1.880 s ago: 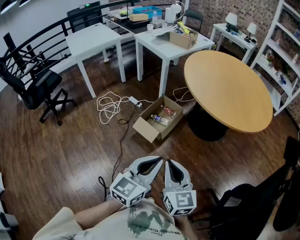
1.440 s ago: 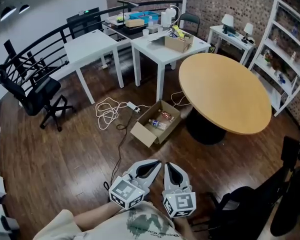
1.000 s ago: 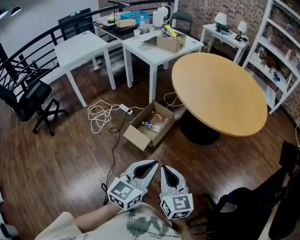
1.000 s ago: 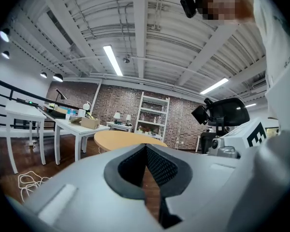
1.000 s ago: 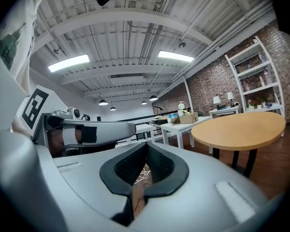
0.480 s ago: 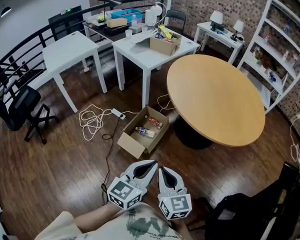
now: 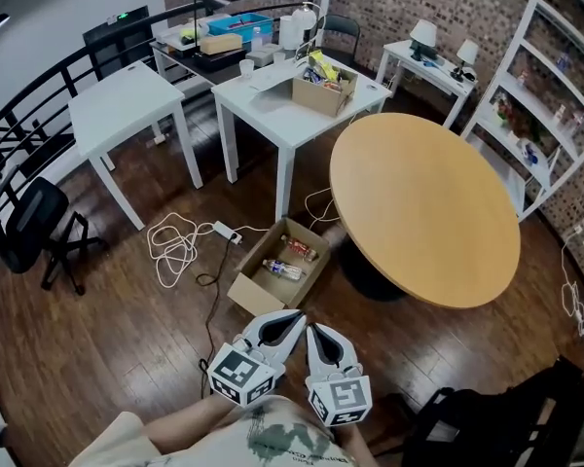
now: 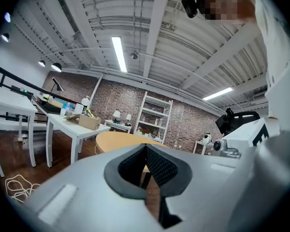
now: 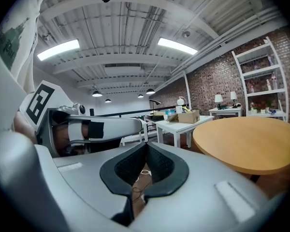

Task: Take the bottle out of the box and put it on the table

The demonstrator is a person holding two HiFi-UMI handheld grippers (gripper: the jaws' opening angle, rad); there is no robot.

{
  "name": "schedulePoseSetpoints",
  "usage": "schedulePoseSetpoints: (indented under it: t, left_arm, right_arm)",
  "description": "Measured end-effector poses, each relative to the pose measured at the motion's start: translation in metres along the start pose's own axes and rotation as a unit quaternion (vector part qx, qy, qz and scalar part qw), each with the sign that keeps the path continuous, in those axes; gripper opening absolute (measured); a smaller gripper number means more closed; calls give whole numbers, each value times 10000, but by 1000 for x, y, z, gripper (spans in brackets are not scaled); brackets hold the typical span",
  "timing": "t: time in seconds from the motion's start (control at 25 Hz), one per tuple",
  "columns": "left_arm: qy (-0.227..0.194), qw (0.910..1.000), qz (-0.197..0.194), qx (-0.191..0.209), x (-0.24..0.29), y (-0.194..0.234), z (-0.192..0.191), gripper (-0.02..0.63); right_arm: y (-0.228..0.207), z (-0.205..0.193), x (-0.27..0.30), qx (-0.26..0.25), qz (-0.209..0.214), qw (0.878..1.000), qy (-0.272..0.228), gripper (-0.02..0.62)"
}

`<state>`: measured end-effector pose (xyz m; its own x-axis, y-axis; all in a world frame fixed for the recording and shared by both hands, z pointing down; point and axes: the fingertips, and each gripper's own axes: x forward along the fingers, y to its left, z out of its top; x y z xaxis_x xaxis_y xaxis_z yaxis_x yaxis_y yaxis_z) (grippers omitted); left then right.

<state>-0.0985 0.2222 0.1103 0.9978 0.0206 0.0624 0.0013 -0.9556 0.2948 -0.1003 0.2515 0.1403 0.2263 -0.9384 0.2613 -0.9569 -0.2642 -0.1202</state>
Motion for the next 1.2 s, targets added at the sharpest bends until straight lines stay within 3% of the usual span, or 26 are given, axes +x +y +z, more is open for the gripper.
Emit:
schedulePoseSetpoints:
  t: [0.6, 1.2]
  left_arm:
    - [-248, 9993, 95, -269, 17, 102, 26, -3]
    - [-259, 9984, 424, -255, 49, 144, 28, -3]
  right_arm:
    - [19, 25, 101, -485, 217, 9983, 257, 0]
    - [-2, 28, 150, -467, 551, 9971, 248, 0]
